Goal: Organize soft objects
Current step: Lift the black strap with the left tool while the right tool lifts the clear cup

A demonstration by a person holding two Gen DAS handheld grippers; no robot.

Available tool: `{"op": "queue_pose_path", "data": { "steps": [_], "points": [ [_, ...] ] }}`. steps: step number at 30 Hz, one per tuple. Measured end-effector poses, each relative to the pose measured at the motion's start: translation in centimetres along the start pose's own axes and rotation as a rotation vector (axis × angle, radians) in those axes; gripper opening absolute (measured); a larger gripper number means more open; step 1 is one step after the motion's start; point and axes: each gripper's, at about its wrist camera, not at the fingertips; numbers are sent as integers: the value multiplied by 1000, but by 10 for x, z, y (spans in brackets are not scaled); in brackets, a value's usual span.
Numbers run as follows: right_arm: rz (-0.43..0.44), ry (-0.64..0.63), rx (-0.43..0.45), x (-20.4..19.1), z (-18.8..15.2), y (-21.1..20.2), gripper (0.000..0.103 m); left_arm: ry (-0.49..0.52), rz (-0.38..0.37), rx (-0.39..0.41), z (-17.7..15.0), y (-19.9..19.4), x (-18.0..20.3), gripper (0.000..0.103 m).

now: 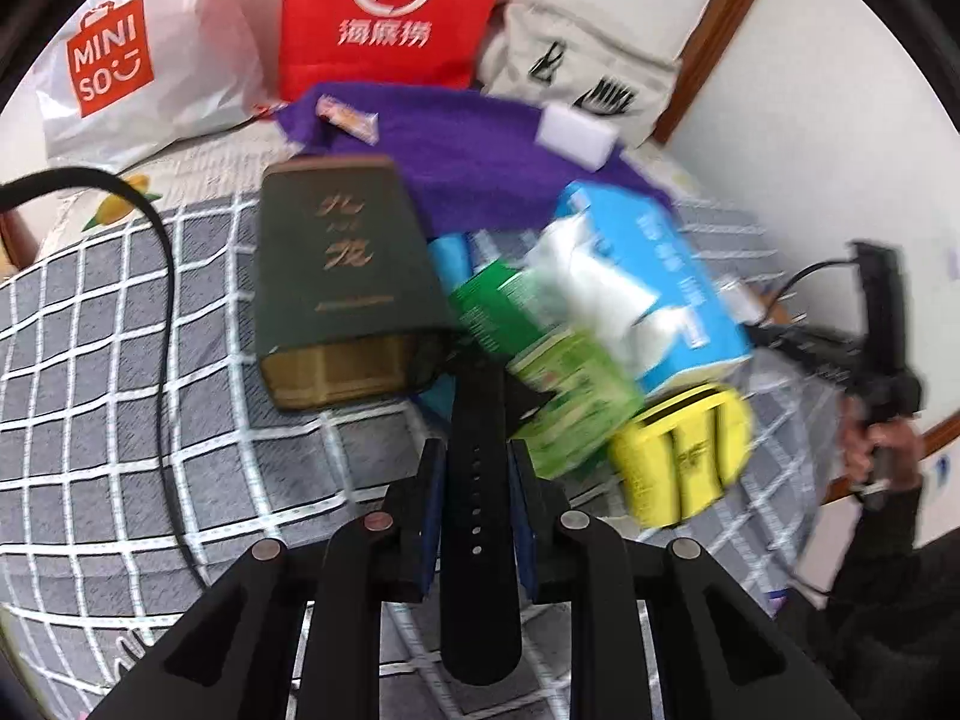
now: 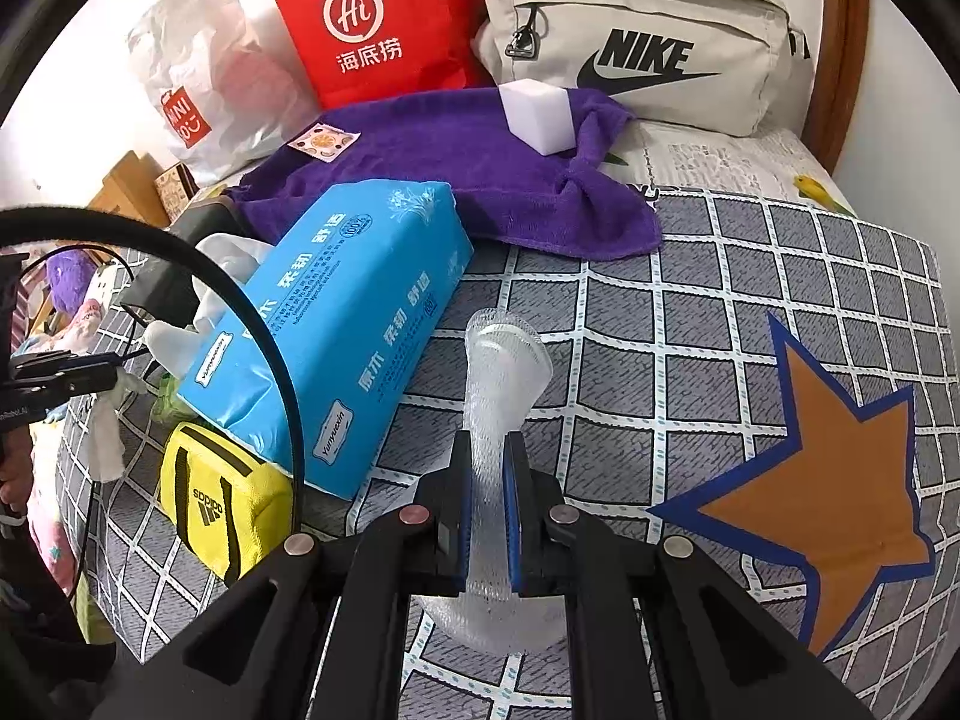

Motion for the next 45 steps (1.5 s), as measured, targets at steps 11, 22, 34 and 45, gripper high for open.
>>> {"op": "queue_pose_path", "data": {
  "steps": [11, 22, 34, 45],
  "points": [
    [1, 9, -5, 3, -1, 1, 10, 50, 88, -104, -10, 39, 0, 32],
    [0, 15, -8, 3, -3, 1, 10, 31, 32, -122, 6, 48, -3, 18],
    [2, 0, 39, 0, 2, -15, 9, 12, 45, -19, 6, 4, -6, 17],
    [31, 5, 107, -2, 9, -39, 9, 26, 28, 45, 7, -24, 3, 17]
  ]
}}
Point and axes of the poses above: each gripper's, at about its wrist camera, not at the fingertips, and y roughly the way its jaws point, x to its right, z to its top, and after that the axes turned 10 degrees about -y, right-handed
